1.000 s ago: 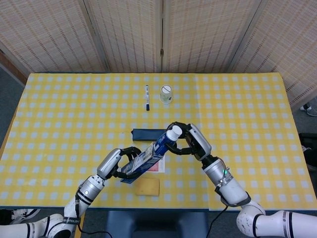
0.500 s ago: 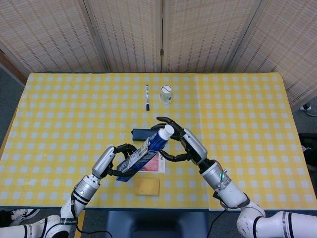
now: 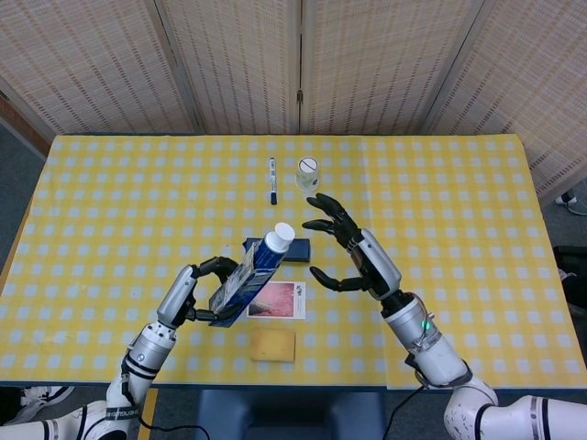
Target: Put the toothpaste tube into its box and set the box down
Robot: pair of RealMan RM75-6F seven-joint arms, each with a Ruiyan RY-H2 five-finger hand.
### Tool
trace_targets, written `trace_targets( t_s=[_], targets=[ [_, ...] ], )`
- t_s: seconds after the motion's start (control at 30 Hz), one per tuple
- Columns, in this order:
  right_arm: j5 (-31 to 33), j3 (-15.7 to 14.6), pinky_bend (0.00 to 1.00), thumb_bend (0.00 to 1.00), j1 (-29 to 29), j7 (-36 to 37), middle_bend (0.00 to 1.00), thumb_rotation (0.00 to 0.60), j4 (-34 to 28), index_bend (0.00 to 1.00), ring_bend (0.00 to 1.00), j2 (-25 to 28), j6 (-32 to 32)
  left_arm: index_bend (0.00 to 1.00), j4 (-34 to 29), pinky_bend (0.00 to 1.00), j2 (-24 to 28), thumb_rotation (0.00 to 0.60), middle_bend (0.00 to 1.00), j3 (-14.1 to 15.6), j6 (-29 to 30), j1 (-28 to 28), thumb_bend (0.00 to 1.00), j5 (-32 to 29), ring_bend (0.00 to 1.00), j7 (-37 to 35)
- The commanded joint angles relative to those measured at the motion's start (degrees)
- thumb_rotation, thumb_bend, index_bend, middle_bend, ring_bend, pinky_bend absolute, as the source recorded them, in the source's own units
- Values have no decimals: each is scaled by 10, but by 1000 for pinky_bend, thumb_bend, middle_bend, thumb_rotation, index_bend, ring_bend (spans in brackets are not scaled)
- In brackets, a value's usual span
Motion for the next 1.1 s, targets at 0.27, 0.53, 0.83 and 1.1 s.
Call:
trace_targets(
  t_s=[0.27, 0.53, 0.83, 1.1],
  targets=[
    [-19, -24, 133, 371, -35, 48, 62, 600, 12, 0, 178, 57, 8, 525, 63, 569, -32, 600, 518, -8, 68, 28, 296, 15, 475, -13],
    [-105, -80, 51, 371, -62, 57, 7, 600, 60, 0, 113, 116, 14, 506, 150, 549, -59, 600, 518, -4, 75, 28, 295, 20, 447, -48],
    [-186, -169, 0, 371, -117, -110, 0, 600, 158, 0, 1, 144, 66, 494, 188, 446, -53, 600, 473, -24, 109, 36, 293, 15, 339, -103],
    [-177, -193, 0, 371, -123, -55, 0, 600, 193, 0, 0, 143, 73, 481, 200, 388, -59, 600, 431, -30, 123, 42, 278, 9, 274, -128]
  ],
)
